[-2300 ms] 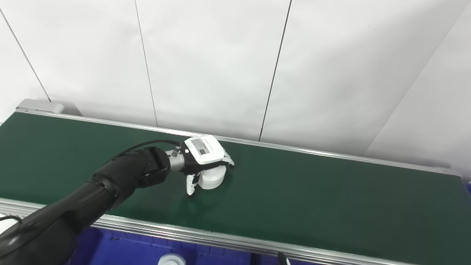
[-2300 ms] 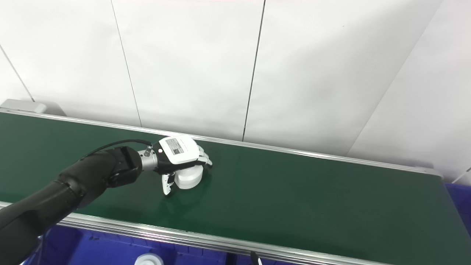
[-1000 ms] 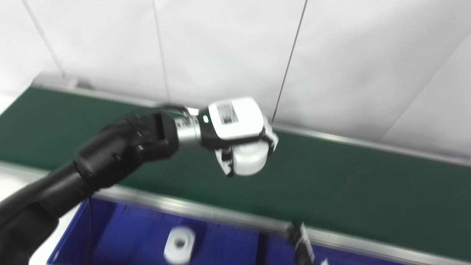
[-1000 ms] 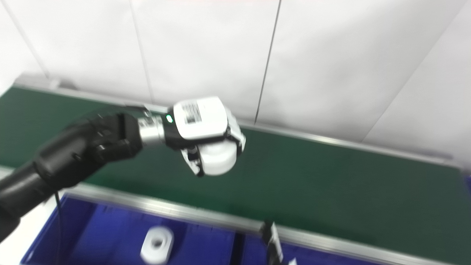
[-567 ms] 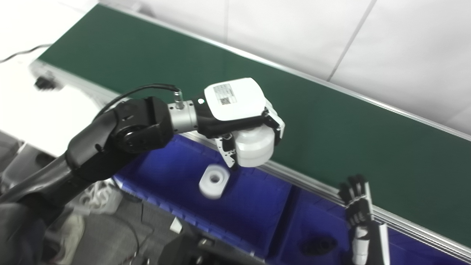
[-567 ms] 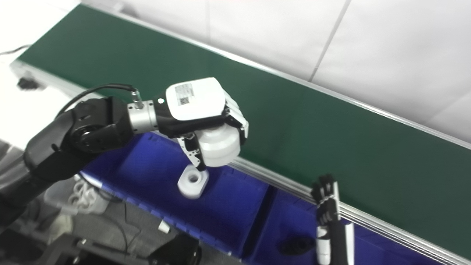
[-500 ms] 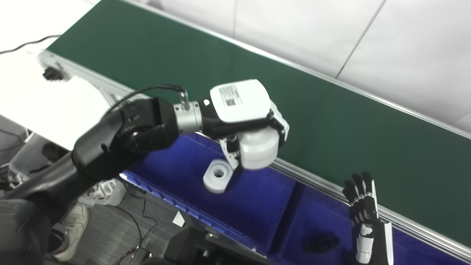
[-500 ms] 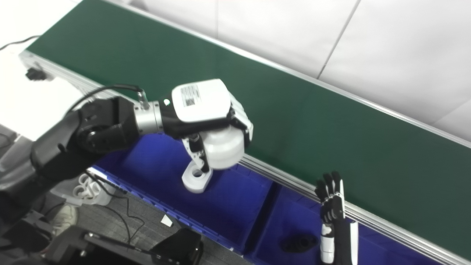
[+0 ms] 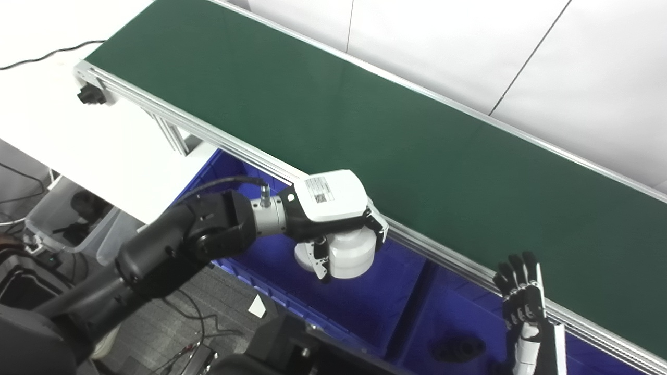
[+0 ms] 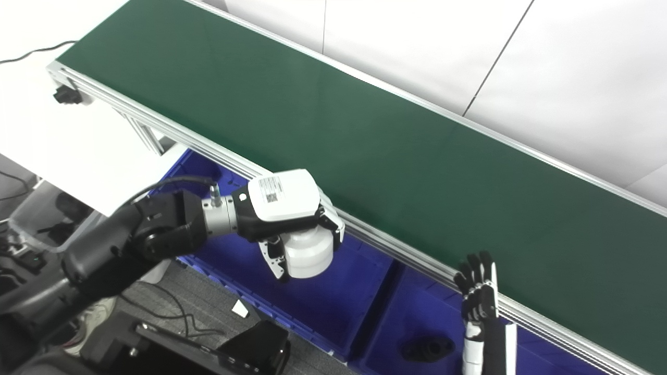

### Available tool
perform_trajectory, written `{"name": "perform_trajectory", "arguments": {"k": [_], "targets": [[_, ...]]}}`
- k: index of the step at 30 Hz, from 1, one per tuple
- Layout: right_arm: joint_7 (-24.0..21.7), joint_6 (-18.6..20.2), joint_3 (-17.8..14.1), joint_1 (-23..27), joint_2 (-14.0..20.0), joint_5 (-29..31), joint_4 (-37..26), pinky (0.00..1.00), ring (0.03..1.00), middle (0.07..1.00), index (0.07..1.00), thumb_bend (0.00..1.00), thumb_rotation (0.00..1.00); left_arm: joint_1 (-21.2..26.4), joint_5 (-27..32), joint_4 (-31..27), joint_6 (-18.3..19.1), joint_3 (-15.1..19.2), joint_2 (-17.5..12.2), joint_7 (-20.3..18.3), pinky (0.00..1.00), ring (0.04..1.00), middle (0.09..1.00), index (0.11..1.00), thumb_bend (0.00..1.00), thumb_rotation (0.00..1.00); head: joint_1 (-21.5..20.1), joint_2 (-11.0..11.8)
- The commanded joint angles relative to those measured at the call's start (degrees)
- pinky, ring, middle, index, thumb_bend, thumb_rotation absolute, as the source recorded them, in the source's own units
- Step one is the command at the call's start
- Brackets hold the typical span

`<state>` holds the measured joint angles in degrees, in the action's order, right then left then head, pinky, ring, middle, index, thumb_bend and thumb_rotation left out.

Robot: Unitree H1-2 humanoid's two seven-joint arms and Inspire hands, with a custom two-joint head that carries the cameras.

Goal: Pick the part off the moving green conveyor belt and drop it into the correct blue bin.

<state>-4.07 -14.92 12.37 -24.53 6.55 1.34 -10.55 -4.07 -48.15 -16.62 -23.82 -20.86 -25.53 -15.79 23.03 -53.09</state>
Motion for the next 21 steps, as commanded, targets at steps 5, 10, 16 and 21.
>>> {"name": "perform_trajectory", "arguments": {"k": [5, 10, 16, 21], "targets": [[-0.5, -0.2, -0.1, 0.1, -1.2, -0.8, -2.0, 0.91, 0.939, 0.959, 0.998, 0.83, 0.98, 1.0, -4.1, 3.0, -3.1, -6.2, 0.4, 12.5, 0.44, 0.433, 0.494, 0.514, 0.5, 0.0, -2.2, 0.0], [-0.3, -0.4, 0.2, -0.4, -2.3, -1.6, -2.6, 0.91, 0.93, 0.952, 0.995, 0.8, 0.96, 2.0, -5.9, 5.3, -3.1, -9.5, 2.2, 15.3, 0.45, 0.427, 0.494, 0.517, 0.5, 0.0, -3.9, -0.3], [-0.7, -1.3, 0.3, -0.6, -2.5, -2.0, -2.5, 0.91, 0.925, 0.955, 0.999, 0.78, 0.97, 2.7, -8.2, 7.3, -3.1, -12.8, 3.1, 16.6, 0.44, 0.427, 0.496, 0.512, 0.5, 0.0, -3.9, -0.5], [-0.8, -1.0, 0.3, -0.5, -2.6, -1.6, -2.3, 0.91, 0.926, 0.955, 0.999, 0.79, 0.97, 3.4, -10.1, 9.9, -3.1, -15.5, 2.5, 19.5, 0.43, 0.433, 0.494, 0.509, 0.5, 0.0, -4.3, -0.5]]}}
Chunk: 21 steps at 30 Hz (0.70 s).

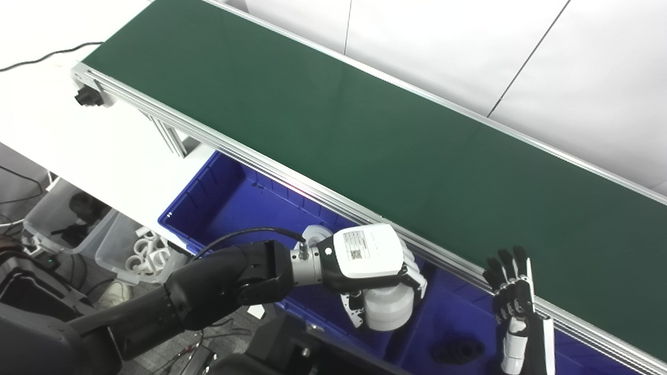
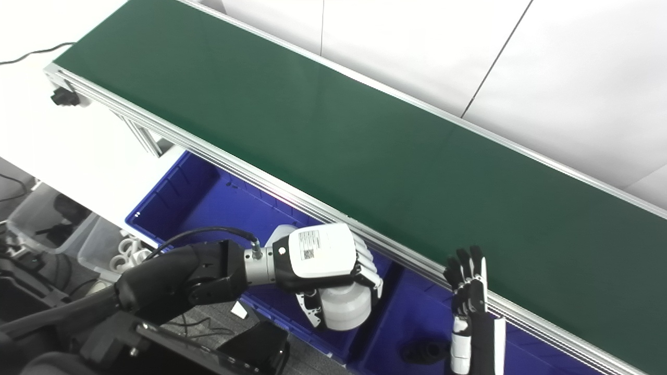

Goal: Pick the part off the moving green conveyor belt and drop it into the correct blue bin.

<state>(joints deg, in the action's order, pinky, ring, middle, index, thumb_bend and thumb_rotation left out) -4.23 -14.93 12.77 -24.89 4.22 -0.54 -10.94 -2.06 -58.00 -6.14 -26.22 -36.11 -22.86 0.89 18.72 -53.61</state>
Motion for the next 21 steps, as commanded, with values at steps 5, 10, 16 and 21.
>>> {"name": "perform_trajectory", "arguments": {"k": [5, 10, 16, 21], "targets": [[-0.7, -1.0, 0.0, -0.3, -0.3, 0.2, -2.1, 0.91, 0.929, 0.958, 1.0, 0.78, 0.97, 1.7, -2.6, 1.2, -0.7, -1.3, -0.5, 5.0, 0.44, 0.44, 0.499, 0.499, 0.5, 0.0, 0.0, 0.0], [-0.8, -1.4, -0.1, -0.1, -0.4, 0.2, -1.5, 0.9, 0.928, 0.955, 0.997, 0.79, 0.97, 1.0, -4.1, 1.3, 1.1, 0.3, 0.0, 3.4, 0.48, 0.502, 0.499, 0.492, 0.52, 0.0, -0.3, 0.2], [-0.7, -1.4, 0.0, -0.2, -0.6, -0.3, -1.7, 0.9, 0.927, 0.954, 0.997, 0.78, 0.96, 0.5, -13.5, -1.1, 4.9, 0.5, -1.1, 1.5, 0.73, 0.779, 0.802, 0.756, 0.99, 0.22, -0.7, 0.2], [-1.0, -1.3, 0.1, -0.2, -0.5, 0.1, -1.8, 0.91, 0.933, 0.956, 0.999, 0.77, 0.96, -0.6, -17.7, -2.8, 7.8, 0.9, -0.8, -0.1, 0.98, 0.976, 0.982, 0.907, 1.0, 0.39, -0.8, 0.3]]}}
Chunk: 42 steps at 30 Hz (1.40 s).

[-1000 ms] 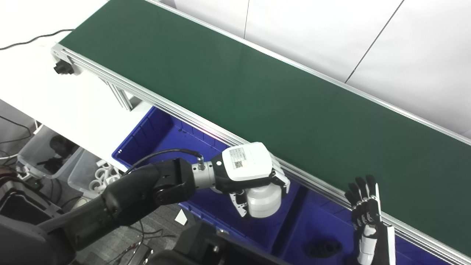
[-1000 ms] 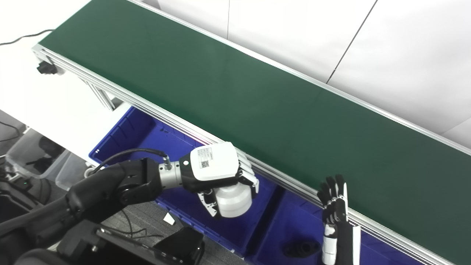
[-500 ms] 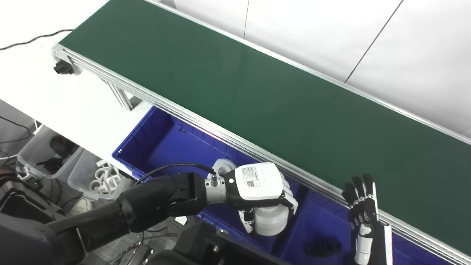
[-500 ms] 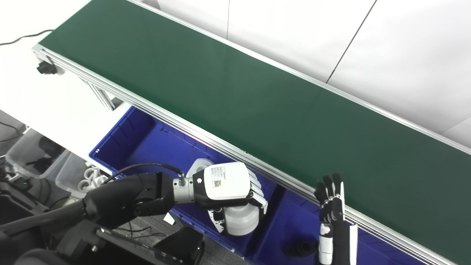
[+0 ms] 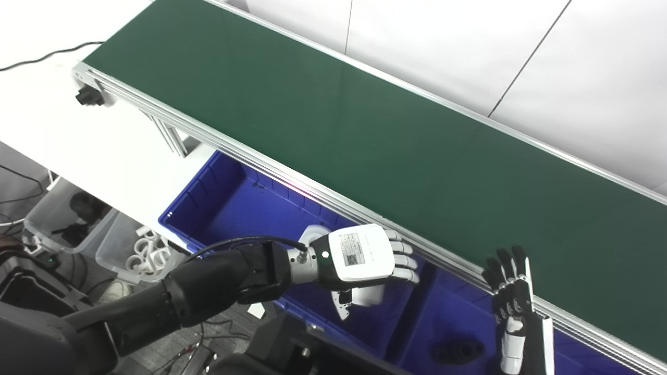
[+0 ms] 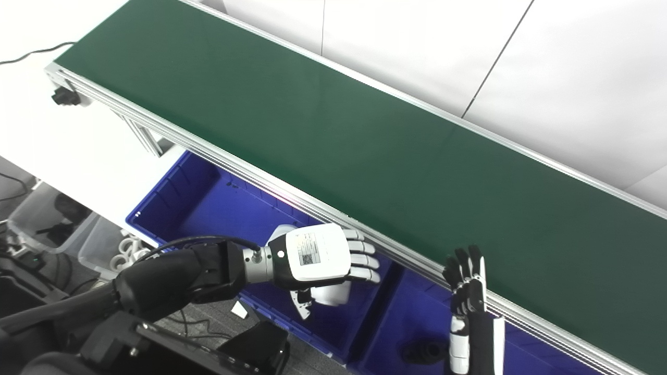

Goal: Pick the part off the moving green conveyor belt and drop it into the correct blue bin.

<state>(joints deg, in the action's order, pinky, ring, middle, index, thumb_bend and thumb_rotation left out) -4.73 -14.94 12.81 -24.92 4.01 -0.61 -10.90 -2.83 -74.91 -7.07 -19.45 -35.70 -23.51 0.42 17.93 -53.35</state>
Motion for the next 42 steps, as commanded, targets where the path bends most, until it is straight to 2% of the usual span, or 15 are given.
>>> {"name": "perform_trajectory", "arguments": {"k": [1, 5, 12, 13, 16, 19, 20, 21, 24, 28, 30, 34, 37, 38, 42], "targets": [[-0.5, -1.4, 0.0, -0.2, -0.3, 0.1, -1.8, 0.91, 0.935, 0.957, 1.0, 0.77, 0.96, 0.0, -1.0, -2.1, 1.3, 0.5, -0.2, 0.1, 0.99, 0.991, 0.993, 0.934, 1.0, 0.41, 0.0, 0.0], [-0.5, -1.1, 0.0, -0.4, -0.3, 0.2, -2.1, 0.92, 0.939, 0.96, 1.0, 0.77, 0.96, -0.4, -0.8, -3.3, 2.0, 0.8, -0.1, -2.2, 1.0, 1.0, 1.0, 0.994, 1.0, 0.46, -0.1, 0.0], [-0.6, -1.0, 0.2, -0.4, -0.5, 0.3, -1.9, 0.92, 0.943, 0.964, 1.0, 0.78, 0.96, -0.8, 2.0, -6.0, 1.6, 1.3, -0.2, -4.8, 1.0, 1.0, 1.0, 0.989, 1.0, 0.51, -0.9, 0.2], [-0.5, -1.0, 0.2, -0.4, -0.7, 0.1, -1.6, 0.92, 0.944, 0.964, 1.0, 0.78, 0.96, -0.9, 4.5, -6.8, 0.6, 1.6, -0.2, -4.5, 1.0, 1.0, 1.0, 0.988, 1.0, 0.52, -2.3, 0.3], [-0.2, -1.4, 0.5, -0.5, -1.1, -0.6, -0.8, 0.92, 0.938, 0.96, 0.999, 0.79, 0.96, -1.1, 13.5, -9.8, -2.5, 2.7, 0.4, -3.8, 1.0, 0.984, 0.983, 0.965, 0.98, 0.67, -5.5, 0.8], [0.1, -2.3, 0.8, -0.6, -1.6, -1.5, 0.2, 0.92, 0.936, 0.96, 0.996, 0.79, 0.96, -1.4, 23.9, -11.3, -6.6, 4.1, 2.5, 0.2, 0.86, 0.886, 0.893, 0.89, 0.89, 0.74, -9.0, 1.5], [0.3, -2.5, 1.0, -0.6, -1.8, -2.2, 0.6, 0.92, 0.936, 0.96, 0.995, 0.79, 0.96, -1.7, 28.4, -12.8, -6.2, 4.6, 3.9, -0.2, 0.84, 0.869, 0.879, 0.88, 0.88, 0.76, -11.7, 2.2], [0.4, -2.6, 1.2, -0.6, -2.0, -2.7, 0.9, 0.93, 0.945, 0.965, 0.996, 0.8, 0.97, -1.9, 31.4, -13.8, -5.8, 5.1, 4.8, -0.8, 0.81, 0.844, 0.857, 0.872, 0.86, 0.76, -11.7, 2.2], [0.2, -3.3, 2.0, -0.4, -3.0, -2.5, 2.5, 0.95, 0.975, 0.994, 1.0, 0.78, 0.96, -2.3, 43.7, -19.6, 0.3, 6.4, 9.9, -3.8, 0.79, 0.823, 0.847, 0.863, 0.83, 0.73, -16.5, 3.8], [1.6, -3.1, 2.5, 0.1, -4.4, -5.9, 3.8, 0.94, 0.974, 0.99, 1.0, 0.8, 0.97, -2.2, 52.8, -22.5, 8.0, 9.4, 14.0, -6.8, 0.74, 0.844, 0.881, 0.893, 0.78, 0.65, -19.1, 4.8], [2.1, -3.6, 2.8, 0.4, -5.0, -7.1, 4.7, 0.95, 0.978, 0.989, 1.0, 0.8, 0.98, -2.8, 57.3, -21.5, 9.8, 11.2, 15.4, -7.2, 0.73, 0.854, 0.887, 0.894, 0.77, 0.64, -20.4, 5.7], [2.9, -4.9, 3.3, 0.7, -6.2, -8.5, 6.7, 0.93, 0.963, 0.979, 0.995, 0.8, 0.98, -5.5, 64.1, -19.7, 12.7, 13.2, 15.6, -9.2, 0.86, 0.92, 0.93, 0.914, 0.79, 0.65, -22.9, 7.8], [3.8, -7.0, 3.8, 1.2, -6.7, -9.8, 9.3, 0.93, 0.959, 0.98, 0.991, 0.78, 0.99, -8.1, 69.1, -17.4, 15.4, 13.2, 14.0, -12.4, 0.94, 0.97, 0.981, 0.946, 0.78, 0.65, -26.7, 10.6], [4.2, -7.7, 4.0, 1.3, -7.0, -10.0, 10.3, 0.93, 0.959, 0.982, 0.985, 0.78, 0.97, -8.8, 70.0, -15.8, 16.1, 12.9, 13.1, -13.9, 0.97, 0.988, 0.993, 0.978, 0.82, 0.7, -27.6, 11.3], [6.0, -10.9, 4.4, 2.0, -7.7, -11.8, 14.3, 0.93, 0.953, 0.978, 0.974, 0.75, 0.96, -9.4, 67.6, -6.5, 9.7, 11.4, 10.3, -16.4, 1.0, 1.0, 1.0, 0.999, 0.85, 0.75, -31.2, 14.2]]}}
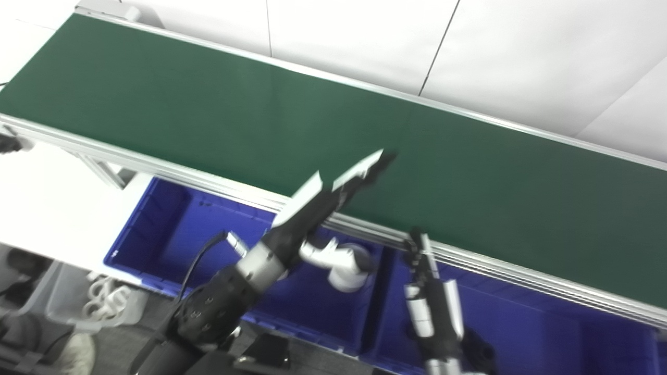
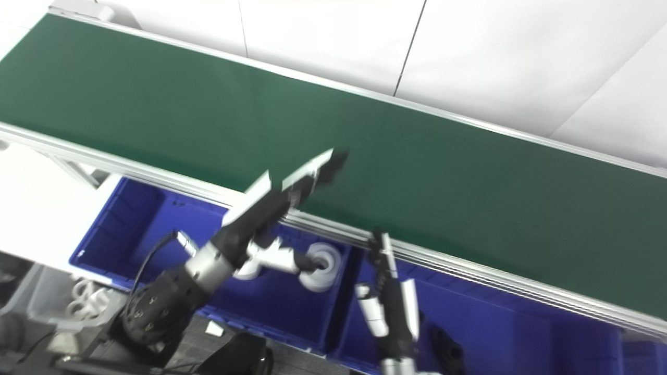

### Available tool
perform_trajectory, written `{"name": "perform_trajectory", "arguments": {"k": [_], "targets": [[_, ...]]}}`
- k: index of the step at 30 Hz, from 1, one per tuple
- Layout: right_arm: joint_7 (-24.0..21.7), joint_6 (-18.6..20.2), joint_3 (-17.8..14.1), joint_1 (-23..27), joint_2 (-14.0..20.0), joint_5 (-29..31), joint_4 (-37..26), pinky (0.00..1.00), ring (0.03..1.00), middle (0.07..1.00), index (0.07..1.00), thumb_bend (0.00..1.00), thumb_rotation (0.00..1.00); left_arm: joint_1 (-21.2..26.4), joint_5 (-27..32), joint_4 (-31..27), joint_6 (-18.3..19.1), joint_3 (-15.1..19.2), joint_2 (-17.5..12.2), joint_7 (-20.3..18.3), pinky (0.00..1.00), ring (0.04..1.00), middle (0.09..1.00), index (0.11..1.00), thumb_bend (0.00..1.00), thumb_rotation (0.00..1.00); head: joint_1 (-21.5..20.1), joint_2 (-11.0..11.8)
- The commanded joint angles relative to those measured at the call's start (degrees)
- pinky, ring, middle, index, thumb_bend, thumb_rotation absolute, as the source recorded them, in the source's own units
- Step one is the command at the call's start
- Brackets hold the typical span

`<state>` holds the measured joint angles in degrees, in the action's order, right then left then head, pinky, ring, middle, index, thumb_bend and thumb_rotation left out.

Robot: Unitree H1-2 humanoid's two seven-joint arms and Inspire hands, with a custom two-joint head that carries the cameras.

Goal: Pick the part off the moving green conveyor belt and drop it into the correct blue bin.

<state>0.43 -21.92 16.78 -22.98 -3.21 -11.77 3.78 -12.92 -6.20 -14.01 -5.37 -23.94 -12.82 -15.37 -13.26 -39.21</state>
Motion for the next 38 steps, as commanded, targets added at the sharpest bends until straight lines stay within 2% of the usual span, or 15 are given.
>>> {"name": "perform_trajectory", "arguments": {"k": [1, 4, 6, 16, 22, 24, 27, 30, 34, 37, 38], "targets": [[1.4, -4.5, 0.8, 0.3, -0.4, -1.0, 0.7, 0.93, 0.955, 0.978, 0.976, 0.75, 0.95, 0.9, -2.1, 2.8, -6.4, -0.7, -0.6, -0.7, 1.0, 1.0, 1.0, 1.0, 0.85, 0.75, -0.5, 0.5], [4.0, -5.0, 2.4, 1.3, 0.2, -2.5, 3.2, 0.93, 0.957, 0.972, 0.966, 0.75, 0.93, 1.8, -3.4, 7.8, -11.1, -1.3, -0.5, -0.6, 1.0, 1.0, 1.0, 1.0, 0.84, 0.72, -2.4, 2.4], [5.9, -5.0, 3.7, 1.9, 0.7, -2.9, 4.4, 0.94, 0.959, 0.969, 0.958, 0.77, 0.92, 2.0, -4.0, 9.6, -12.9, -1.4, -0.4, -0.6, 1.0, 1.0, 1.0, 1.0, 0.84, 0.72, -3.0, 3.1], [11.4, -5.0, 7.5, 2.9, 2.7, -3.8, 7.1, 0.93, 0.968, 0.97, 0.952, 0.85, 0.92, 1.5, -5.5, 13.3, -14.9, -1.5, -0.4, -1.3, 0.97, 1.0, 1.0, 1.0, 0.85, 0.71, -4.3, 5.7], [13.2, -5.0, 8.8, 3.4, 3.3, -3.2, 8.4, 0.92, 0.963, 0.966, 0.948, 0.87, 0.92, 1.6, -5.5, 14.5, -15.9, -1.7, -0.4, -1.6, 0.96, 1.0, 1.0, 1.0, 0.85, 0.69, -5.6, 7.4], [13.9, -5.0, 9.4, 3.8, 3.3, -3.1, 9.0, 0.91, 0.956, 0.961, 0.945, 0.86, 0.91, 1.7, -5.6, 15.0, -16.3, -1.6, -0.5, -1.6, 0.95, 1.0, 1.0, 1.0, 0.86, 0.7, -6.9, 8.1], [14.5, -5.0, 10.3, 4.6, 2.8, -2.8, 10.5, 0.9, 0.951, 0.96, 0.945, 0.85, 0.9, 1.9, -5.4, 15.6, -17.3, -1.2, -1.4, -1.8, 0.95, 1.0, 1.0, 1.0, 0.86, 0.71, -12.9, 9.3], [16.4, -5.0, 11.5, 6.1, 2.0, -3.4, 12.6, 0.86, 0.925, 0.946, 0.931, 0.85, 0.89, 2.4, -4.1, 16.8, -19.0, -0.4, -2.3, -2.3, 0.99, 1.0, 1.0, 1.0, 0.86, 0.7, -19.1, 10.1], [19.6, -5.0, 12.9, 7.3, 1.5, -5.3, 14.1, 0.82, 0.9, 0.925, 0.909, 0.88, 0.89, 2.6, -3.0, 17.5, -20.6, 0.4, -2.8, -2.5, 1.0, 1.0, 1.0, 1.0, 0.84, 0.7, -20.6, 10.1], [20.7, -5.0, 13.3, 7.1, 1.7, -5.8, 13.6, 0.82, 0.893, 0.914, 0.9, 0.9, 0.88, 2.0, -1.4, 16.3, -20.1, 0.6, -2.9, -3.4, 1.0, 1.0, 1.0, 1.0, 0.84, 0.69, -18.9, 8.9], [20.7, -5.0, 13.3, 6.8, 1.9, -5.7, 13.0, 0.82, 0.892, 0.912, 0.899, 0.9, 0.88, 1.6, -1.4, 15.5, -19.9, 0.7, -2.8, -3.3, 1.0, 1.0, 1.0, 1.0, 0.84, 0.69, -16.9, 7.8]]}}
